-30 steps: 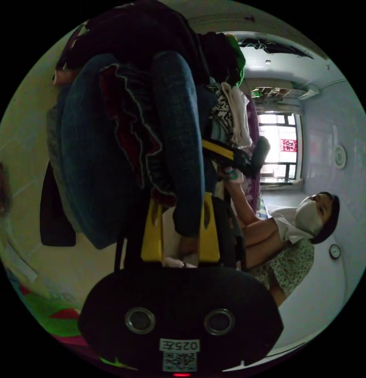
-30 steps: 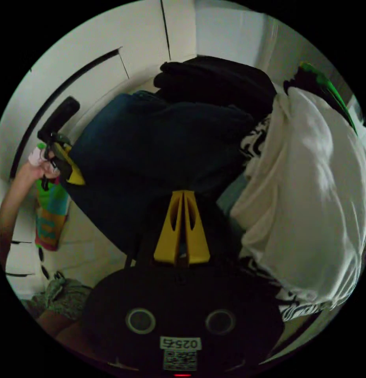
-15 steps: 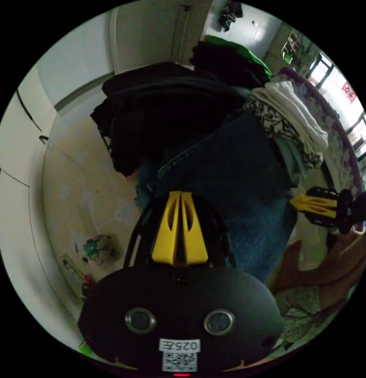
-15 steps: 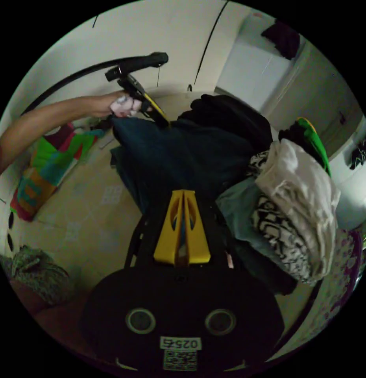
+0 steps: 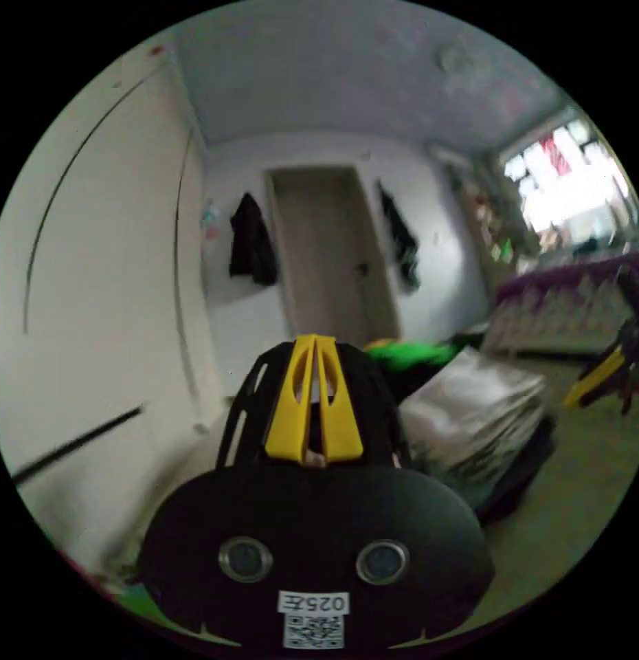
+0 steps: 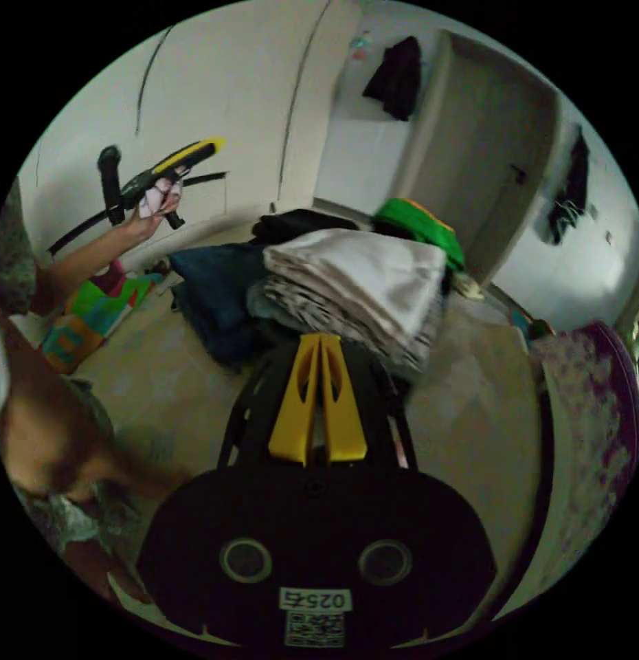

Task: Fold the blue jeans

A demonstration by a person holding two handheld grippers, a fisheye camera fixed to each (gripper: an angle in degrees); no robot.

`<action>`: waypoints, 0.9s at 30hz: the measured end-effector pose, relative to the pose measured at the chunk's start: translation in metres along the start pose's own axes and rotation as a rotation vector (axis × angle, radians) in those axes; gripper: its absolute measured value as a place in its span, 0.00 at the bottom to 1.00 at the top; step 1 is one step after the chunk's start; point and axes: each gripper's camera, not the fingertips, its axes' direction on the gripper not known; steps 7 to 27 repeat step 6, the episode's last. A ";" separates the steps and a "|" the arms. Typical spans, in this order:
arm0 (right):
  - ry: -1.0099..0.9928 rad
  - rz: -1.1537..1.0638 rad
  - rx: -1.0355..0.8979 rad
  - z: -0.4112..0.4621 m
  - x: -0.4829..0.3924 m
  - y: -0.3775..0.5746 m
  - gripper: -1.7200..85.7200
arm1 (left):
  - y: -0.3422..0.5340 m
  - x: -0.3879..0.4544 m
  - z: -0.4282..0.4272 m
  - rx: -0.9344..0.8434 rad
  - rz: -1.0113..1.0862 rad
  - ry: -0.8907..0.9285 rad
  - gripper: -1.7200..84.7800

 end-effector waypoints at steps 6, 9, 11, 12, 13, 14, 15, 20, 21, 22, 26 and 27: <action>0.232 0.605 0.072 -0.264 0.113 0.191 0.02 | 0.056 0.228 -0.033 0.023 -0.084 0.754 0.02; 0.232 0.605 0.072 -0.264 0.113 0.191 0.02 | 0.056 0.228 -0.033 0.023 -0.084 0.754 0.02; 0.232 0.605 0.072 -0.264 0.113 0.191 0.02 | 0.056 0.228 -0.033 0.023 -0.084 0.754 0.02; 0.232 0.605 0.072 -0.264 0.113 0.191 0.02 | 0.056 0.228 -0.033 0.023 -0.084 0.754 0.02; 0.232 0.605 0.072 -0.264 0.113 0.191 0.02 | 0.056 0.228 -0.033 0.023 -0.084 0.754 0.02; 0.232 0.605 0.072 -0.264 0.113 0.191 0.02 | 0.056 0.228 -0.033 0.023 -0.084 0.754 0.02; 0.232 0.605 0.072 -0.264 0.113 0.191 0.02 | 0.056 0.228 -0.033 0.023 -0.084 0.754 0.02; 0.232 0.605 0.072 -0.264 0.113 0.191 0.02 | 0.056 0.228 -0.033 0.023 -0.084 0.754 0.02; 0.232 0.605 0.072 -0.264 0.113 0.191 0.02 | 0.056 0.228 -0.033 0.023 -0.084 0.754 0.02; 0.232 0.605 0.072 -0.264 0.113 0.191 0.02 | 0.056 0.228 -0.033 0.023 -0.084 0.754 0.02; 0.232 0.605 0.072 -0.264 0.113 0.191 0.02 | 0.056 0.228 -0.033 0.023 -0.084 0.754 0.02; 0.232 0.605 0.072 -0.264 0.113 0.191 0.02 | 0.056 0.228 -0.033 0.023 -0.084 0.754 0.02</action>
